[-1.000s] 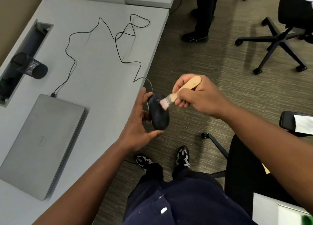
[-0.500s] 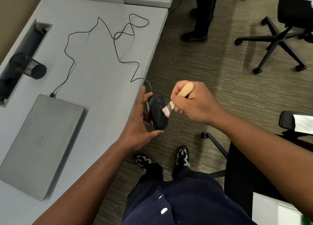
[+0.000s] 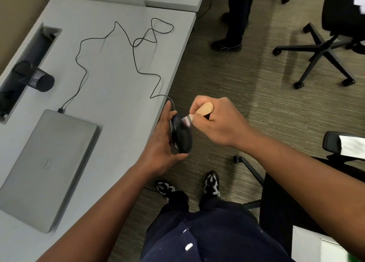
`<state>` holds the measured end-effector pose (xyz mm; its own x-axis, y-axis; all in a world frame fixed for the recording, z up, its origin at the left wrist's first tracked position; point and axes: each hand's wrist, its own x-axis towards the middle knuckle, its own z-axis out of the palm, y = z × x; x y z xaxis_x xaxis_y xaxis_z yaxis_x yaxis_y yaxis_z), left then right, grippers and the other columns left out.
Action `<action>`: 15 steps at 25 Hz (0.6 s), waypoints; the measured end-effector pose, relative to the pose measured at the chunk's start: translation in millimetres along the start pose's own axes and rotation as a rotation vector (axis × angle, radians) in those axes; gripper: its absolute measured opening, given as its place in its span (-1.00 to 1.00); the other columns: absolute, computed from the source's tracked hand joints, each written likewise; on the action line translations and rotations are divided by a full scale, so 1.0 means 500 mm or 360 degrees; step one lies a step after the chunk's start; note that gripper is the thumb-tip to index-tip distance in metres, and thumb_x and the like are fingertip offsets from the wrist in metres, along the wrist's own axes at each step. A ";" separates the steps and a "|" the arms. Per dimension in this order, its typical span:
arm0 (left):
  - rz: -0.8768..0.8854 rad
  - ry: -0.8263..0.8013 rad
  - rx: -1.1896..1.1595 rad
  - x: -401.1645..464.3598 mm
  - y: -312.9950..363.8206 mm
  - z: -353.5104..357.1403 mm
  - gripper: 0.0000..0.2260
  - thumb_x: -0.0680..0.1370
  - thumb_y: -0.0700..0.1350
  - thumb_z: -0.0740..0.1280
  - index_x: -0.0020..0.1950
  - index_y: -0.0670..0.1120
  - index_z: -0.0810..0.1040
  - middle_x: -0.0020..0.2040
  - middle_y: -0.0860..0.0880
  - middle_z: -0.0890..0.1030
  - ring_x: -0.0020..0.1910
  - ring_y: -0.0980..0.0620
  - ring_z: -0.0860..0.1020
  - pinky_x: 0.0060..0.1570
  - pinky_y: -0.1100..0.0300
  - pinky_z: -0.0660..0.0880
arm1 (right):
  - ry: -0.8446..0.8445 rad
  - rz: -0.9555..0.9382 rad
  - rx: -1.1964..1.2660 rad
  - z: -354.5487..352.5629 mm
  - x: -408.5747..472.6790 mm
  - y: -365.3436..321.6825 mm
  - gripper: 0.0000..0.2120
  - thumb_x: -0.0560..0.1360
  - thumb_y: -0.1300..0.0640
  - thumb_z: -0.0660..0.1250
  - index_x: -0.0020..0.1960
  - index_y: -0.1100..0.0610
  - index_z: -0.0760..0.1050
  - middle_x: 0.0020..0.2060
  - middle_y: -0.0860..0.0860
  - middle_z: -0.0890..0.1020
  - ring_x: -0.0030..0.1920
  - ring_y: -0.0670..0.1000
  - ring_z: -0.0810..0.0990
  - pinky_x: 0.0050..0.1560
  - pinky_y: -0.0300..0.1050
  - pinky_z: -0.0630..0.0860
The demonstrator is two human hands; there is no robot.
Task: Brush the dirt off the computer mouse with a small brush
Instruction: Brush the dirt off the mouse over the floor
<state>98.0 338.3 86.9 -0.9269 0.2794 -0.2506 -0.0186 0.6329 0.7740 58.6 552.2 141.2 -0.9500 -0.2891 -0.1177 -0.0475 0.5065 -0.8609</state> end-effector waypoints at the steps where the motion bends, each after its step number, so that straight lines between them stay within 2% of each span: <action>1: 0.0000 -0.0011 0.0000 0.000 0.000 0.000 0.34 0.34 -0.21 0.69 0.60 0.44 -0.31 0.60 0.29 0.21 0.43 -0.09 0.50 0.21 0.21 0.52 | 0.0050 -0.0043 0.0014 0.000 0.005 -0.002 -0.91 0.58 0.08 0.35 -0.11 -0.01 0.57 -0.44 -0.10 0.56 -0.45 -0.13 0.48 -0.43 -0.25 0.35; 2: 0.0005 -0.0020 -0.0005 0.001 0.001 0.001 0.34 0.34 -0.22 0.68 0.61 0.43 -0.31 0.59 0.30 0.22 0.42 -0.08 0.50 0.20 0.24 0.51 | 0.0057 -0.0061 -0.0003 0.002 0.009 -0.004 -0.91 0.61 0.05 0.34 -0.07 -0.02 0.57 -0.42 -0.10 0.56 -0.44 -0.14 0.48 -0.43 -0.28 0.34; 4: 0.0000 -0.0023 -0.0004 0.001 0.003 0.003 0.34 0.34 -0.22 0.68 0.61 0.42 -0.31 0.60 0.26 0.22 0.42 -0.07 0.50 0.17 0.28 0.49 | -0.0034 -0.0038 -0.0069 0.010 0.010 -0.002 -0.92 0.61 0.05 0.33 -0.06 -0.04 0.56 -0.39 -0.08 0.58 -0.43 -0.12 0.48 -0.39 -0.21 0.37; 6: -0.0028 -0.0011 0.0017 -0.003 0.001 0.003 0.34 0.33 -0.23 0.69 0.62 0.40 -0.29 0.62 0.21 0.22 0.45 -0.08 0.48 0.21 0.22 0.51 | -0.0166 0.0012 -0.0097 0.015 0.001 0.004 -0.91 0.57 0.09 0.33 -0.11 -0.03 0.56 -0.40 -0.08 0.59 -0.42 -0.12 0.47 -0.37 -0.14 0.38; 9: -0.0046 -0.0009 0.0053 -0.009 -0.002 0.002 0.34 0.33 -0.23 0.69 0.65 0.36 -0.28 0.61 0.23 0.22 0.45 -0.10 0.48 0.25 0.15 0.53 | -0.0274 0.0089 -0.0073 0.012 -0.013 0.016 -0.88 0.48 0.17 0.36 -0.21 0.00 0.56 -0.46 -0.10 0.57 -0.46 -0.14 0.46 -0.39 -0.14 0.38; 11: -0.0060 -0.0033 0.0073 -0.008 0.002 0.002 0.35 0.33 -0.24 0.69 0.64 0.37 -0.30 0.60 0.25 0.22 0.44 -0.07 0.48 0.25 0.09 0.57 | -0.0131 0.0018 -0.0041 0.007 -0.015 0.021 -0.89 0.48 0.15 0.36 -0.20 0.01 0.56 -0.47 -0.09 0.56 -0.48 -0.13 0.45 -0.41 -0.14 0.37; 13: -0.0071 -0.0050 0.0090 -0.007 0.008 0.002 0.36 0.32 -0.23 0.69 0.63 0.40 -0.31 0.61 0.23 0.22 0.47 -0.02 0.47 0.24 -0.07 0.62 | 0.0052 -0.0074 0.0058 0.003 -0.010 0.021 -0.91 0.55 0.09 0.35 -0.13 0.00 0.58 -0.46 -0.10 0.55 -0.48 -0.13 0.45 -0.44 -0.22 0.34; 15: -0.0065 -0.0068 0.0084 -0.004 0.011 0.002 0.36 0.32 -0.23 0.69 0.64 0.39 -0.30 0.62 0.22 0.22 0.52 0.02 0.42 0.25 -0.14 0.62 | 0.0076 -0.0084 0.0074 0.004 -0.003 0.021 -0.91 0.61 0.04 0.34 -0.04 0.00 0.59 -0.44 -0.12 0.55 -0.46 -0.14 0.45 -0.45 -0.26 0.34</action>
<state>100.1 341.9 91.0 -0.9090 0.2822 -0.3067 -0.0352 0.6813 0.7311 60.4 556.5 131.2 -0.9603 -0.2746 -0.0487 -0.0846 0.4530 -0.8875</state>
